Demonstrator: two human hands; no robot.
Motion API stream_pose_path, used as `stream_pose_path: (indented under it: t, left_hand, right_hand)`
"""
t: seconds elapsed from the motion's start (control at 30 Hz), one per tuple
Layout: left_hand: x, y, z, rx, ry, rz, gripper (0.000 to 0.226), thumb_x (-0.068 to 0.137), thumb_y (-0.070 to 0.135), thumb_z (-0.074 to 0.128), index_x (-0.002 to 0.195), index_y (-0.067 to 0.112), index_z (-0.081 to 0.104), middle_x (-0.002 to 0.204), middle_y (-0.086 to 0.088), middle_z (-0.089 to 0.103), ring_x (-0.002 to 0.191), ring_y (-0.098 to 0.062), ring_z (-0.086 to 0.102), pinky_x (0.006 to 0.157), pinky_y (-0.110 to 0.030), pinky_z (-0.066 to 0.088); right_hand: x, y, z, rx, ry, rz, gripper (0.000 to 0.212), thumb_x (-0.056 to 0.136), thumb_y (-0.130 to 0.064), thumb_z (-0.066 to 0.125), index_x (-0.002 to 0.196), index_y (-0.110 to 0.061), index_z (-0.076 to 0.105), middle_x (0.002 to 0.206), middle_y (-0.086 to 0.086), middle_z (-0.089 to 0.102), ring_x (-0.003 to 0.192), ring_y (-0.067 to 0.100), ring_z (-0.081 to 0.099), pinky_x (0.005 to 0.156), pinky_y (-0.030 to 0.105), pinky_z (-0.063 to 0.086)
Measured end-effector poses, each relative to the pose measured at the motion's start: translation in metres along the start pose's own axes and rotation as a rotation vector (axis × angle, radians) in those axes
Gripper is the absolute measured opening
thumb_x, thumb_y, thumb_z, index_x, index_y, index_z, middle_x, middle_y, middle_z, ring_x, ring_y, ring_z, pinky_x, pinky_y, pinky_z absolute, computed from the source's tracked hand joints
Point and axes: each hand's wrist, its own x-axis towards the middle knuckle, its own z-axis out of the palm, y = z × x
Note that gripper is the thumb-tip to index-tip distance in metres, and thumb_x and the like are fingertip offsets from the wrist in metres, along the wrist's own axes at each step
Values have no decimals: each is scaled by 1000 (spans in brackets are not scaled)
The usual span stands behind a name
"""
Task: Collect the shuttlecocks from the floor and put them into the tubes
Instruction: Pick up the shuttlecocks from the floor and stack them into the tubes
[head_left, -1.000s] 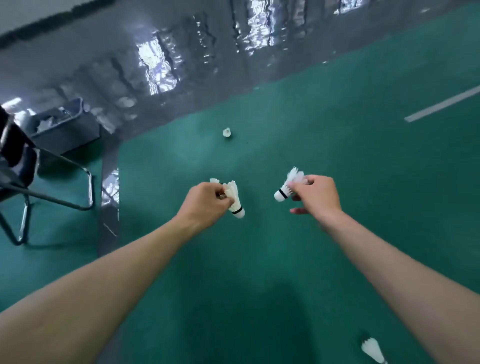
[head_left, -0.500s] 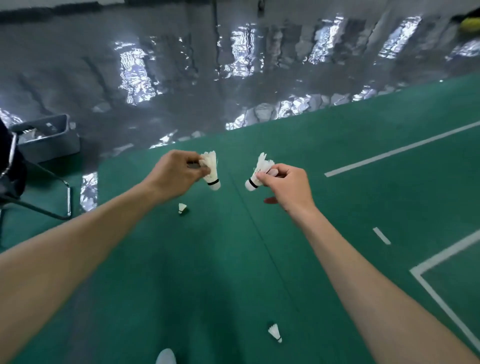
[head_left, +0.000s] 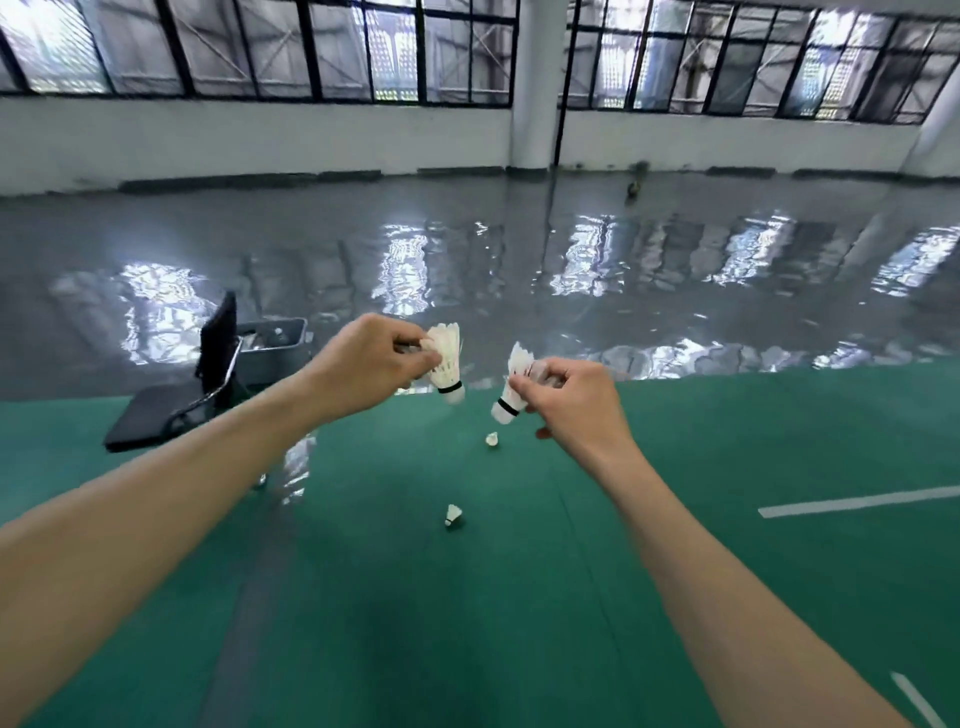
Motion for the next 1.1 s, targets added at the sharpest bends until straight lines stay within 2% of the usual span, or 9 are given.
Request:
stream_pose_path:
  t: [0.13,0.2,0.4,0.47,0.57,0.7,0.8,0.93,1.1]
  left_hand:
    - [-31,-57,-85,59,182,-73,10,91,33,72,83,29,77,69,12,72,50,-9,59,48,-16,43]
    - [-55,-88,-127,74,277,-134,8,91,35,72,86,31,76,70,22,70,53,2,59,50,-9,39]
    - [-113,-173,-223,241,380,-263,17,91,37,73,83,22,76,74,16,68,66,5,59,62,-12,38]
    - [-128,-203,-251,268,367,-313,16,91,39,72,86,25,76,79,16,70,74,5,62,65,-10,42]
    - [-142,-250,-283,290,365,-374,15,92,43,70,87,30,75,83,20,68,81,9,60,65,-5,40]
    - [-149,-319,-317,264,484,-450,17,91,42,70,78,31,71,79,17,69,81,2,60,64,-8,38]
    - [-144,-370,-336,249,552,-509,26,92,42,67,80,20,73,76,8,70,75,-9,61,66,-21,45]
    - [-127,-439,-375,320,588,-638,25,94,40,67,87,18,75,81,6,71,77,-11,62,72,-29,47]
    - [-112,-510,-444,445,579,-768,18,93,32,72,91,16,78,89,3,74,82,-12,65,76,-30,48]
  right_hand:
    - [24,-49,106,51,-137,-58,16,89,-18,77,76,-10,73,63,6,66,58,20,59,60,56,59]
    - [34,-76,167,87,-197,-124,20,90,-20,76,77,-6,70,56,-5,58,56,14,56,61,54,59]
    - [44,-133,312,262,-289,-196,50,86,-34,83,65,-4,49,52,-1,51,48,17,56,47,47,58]
    - [46,-146,354,253,-347,-210,45,85,-35,82,67,-5,54,56,8,53,53,24,56,47,45,59]
    - [52,-160,412,205,-429,-236,27,85,-33,76,72,-13,64,69,13,66,67,40,63,58,57,58]
    - [75,-179,498,230,-555,-266,4,86,-26,74,85,-28,71,75,-5,72,66,21,68,61,54,61]
    - [102,-193,564,275,-643,-282,10,88,-19,73,93,-27,75,71,-3,72,57,19,65,58,57,58]
    - [145,-205,659,334,-712,-308,4,89,-25,71,88,-28,75,71,6,72,69,40,68,62,59,59]
    - [191,-220,779,337,-851,-332,11,92,-26,69,83,-21,74,67,4,68,59,30,60,63,55,58]
